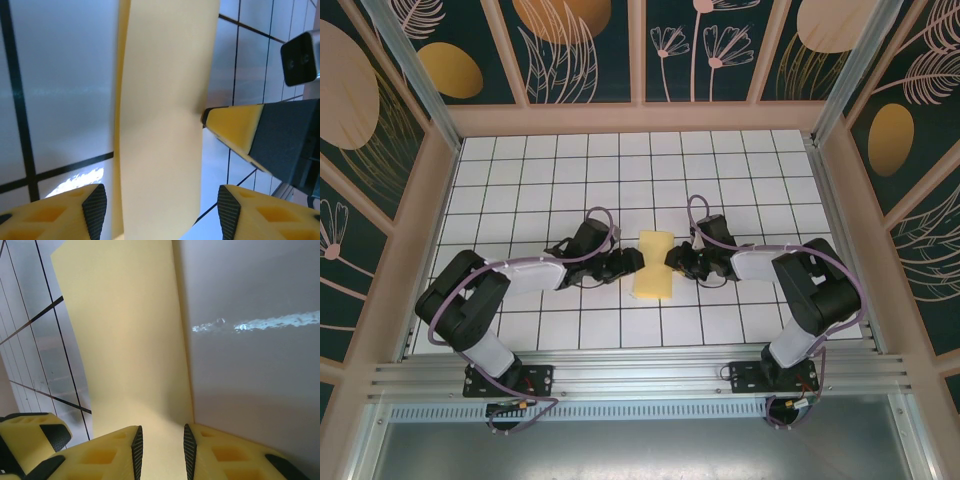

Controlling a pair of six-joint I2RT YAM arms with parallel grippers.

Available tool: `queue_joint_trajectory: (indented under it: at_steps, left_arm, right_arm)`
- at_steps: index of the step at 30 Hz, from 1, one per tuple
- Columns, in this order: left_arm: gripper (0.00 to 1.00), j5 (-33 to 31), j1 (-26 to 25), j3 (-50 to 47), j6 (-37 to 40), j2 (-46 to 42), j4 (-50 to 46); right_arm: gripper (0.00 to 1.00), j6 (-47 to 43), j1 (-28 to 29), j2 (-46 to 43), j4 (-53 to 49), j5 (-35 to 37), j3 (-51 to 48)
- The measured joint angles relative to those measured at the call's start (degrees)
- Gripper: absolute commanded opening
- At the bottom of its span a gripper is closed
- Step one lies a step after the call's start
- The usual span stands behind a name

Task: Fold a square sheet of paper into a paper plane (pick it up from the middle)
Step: Fold the triangle a second time at the center of the table.

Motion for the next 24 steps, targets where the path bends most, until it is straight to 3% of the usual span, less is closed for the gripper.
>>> queue_joint_trajectory:
  at_steps: [24]
  left_arm:
    - [0.59,5.7,-0.2,-2.4,-5.0,3.8,7.1]
  right_arm:
    - [0.32,0.0,0.0,-0.1,0.0,0.0,-0.1]
